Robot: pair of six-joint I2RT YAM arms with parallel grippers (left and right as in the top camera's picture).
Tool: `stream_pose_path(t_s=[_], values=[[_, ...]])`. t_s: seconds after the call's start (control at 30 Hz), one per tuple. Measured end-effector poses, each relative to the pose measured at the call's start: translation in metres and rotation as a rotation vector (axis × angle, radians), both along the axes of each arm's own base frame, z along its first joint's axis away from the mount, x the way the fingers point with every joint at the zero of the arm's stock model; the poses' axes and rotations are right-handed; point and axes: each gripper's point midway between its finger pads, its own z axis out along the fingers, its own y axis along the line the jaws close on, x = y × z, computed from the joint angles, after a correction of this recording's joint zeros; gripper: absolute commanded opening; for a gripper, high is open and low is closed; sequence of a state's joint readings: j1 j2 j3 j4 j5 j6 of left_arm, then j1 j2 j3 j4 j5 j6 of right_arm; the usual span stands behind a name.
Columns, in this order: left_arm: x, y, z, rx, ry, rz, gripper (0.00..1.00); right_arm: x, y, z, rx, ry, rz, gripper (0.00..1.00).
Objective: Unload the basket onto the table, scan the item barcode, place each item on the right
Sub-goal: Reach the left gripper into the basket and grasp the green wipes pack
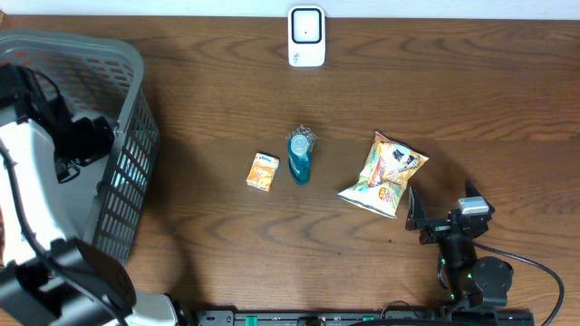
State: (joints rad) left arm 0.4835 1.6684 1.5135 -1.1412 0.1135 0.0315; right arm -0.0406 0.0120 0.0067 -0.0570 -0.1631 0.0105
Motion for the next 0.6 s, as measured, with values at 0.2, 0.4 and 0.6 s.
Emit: stream_pose_path(t_s=[0.2, 0.4, 0.6], values=[[0.011, 0.001, -0.043, -0.055, 0.070, -0.047, 0.98, 0.000, 0.000, 0.000, 0.000, 0.000, 0.000, 0.99], [0.021, -0.008, -0.070, -0.133, 0.085, -0.138, 0.98, 0.000, 0.000, 0.000, 0.000, 0.000, 0.000, 0.99], [0.029, -0.014, -0.090, -0.187, 0.079, -0.235, 0.98, 0.000, 0.000, 0.000, 0.000, 0.000, 0.000, 0.99]])
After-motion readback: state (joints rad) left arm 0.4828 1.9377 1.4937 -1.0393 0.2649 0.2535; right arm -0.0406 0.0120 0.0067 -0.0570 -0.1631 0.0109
